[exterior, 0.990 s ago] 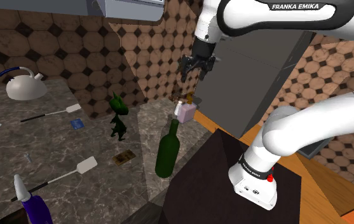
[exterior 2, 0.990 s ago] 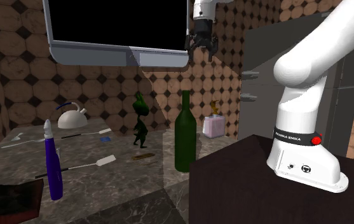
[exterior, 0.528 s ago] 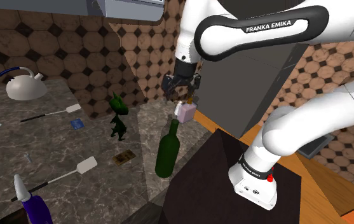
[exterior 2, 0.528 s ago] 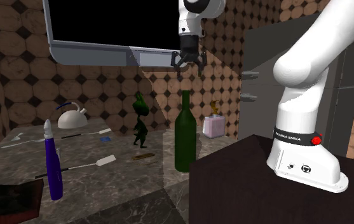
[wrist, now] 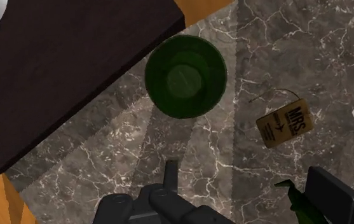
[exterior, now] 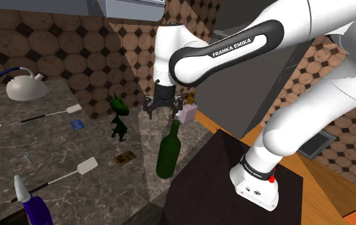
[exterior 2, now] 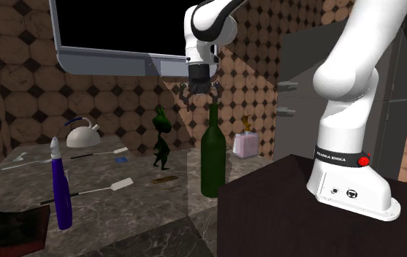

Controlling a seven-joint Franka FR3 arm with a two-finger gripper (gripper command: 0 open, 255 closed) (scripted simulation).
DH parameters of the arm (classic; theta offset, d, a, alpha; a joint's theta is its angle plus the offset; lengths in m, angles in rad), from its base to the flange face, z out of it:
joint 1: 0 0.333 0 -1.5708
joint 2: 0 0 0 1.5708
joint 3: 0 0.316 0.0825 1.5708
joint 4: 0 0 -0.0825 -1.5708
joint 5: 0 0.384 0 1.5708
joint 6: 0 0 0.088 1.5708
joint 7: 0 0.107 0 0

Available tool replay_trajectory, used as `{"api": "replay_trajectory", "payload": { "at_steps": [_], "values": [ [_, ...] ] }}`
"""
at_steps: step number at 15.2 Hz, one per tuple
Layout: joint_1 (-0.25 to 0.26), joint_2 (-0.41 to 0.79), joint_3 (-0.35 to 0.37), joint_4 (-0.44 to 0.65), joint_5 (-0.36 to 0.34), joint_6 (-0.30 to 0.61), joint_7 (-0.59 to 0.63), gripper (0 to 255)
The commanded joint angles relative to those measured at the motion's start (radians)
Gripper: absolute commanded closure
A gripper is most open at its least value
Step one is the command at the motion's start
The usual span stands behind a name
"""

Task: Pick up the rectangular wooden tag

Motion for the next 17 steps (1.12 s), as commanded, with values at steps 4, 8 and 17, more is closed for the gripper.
{"api": "replay_trajectory", "payload": {
  "at_steps": [4, 8, 17],
  "values": [
    [-0.017, 0.235, 0.071, 0.084, -0.088, 0.099, 0.238, 0],
    [0.008, 0.425, 0.074, 0.172, -0.186, 0.150, 0.426, 0],
    [0.152, 0.817, -0.029, 0.445, -0.310, 0.197, 0.734, 0]
  ]
}}
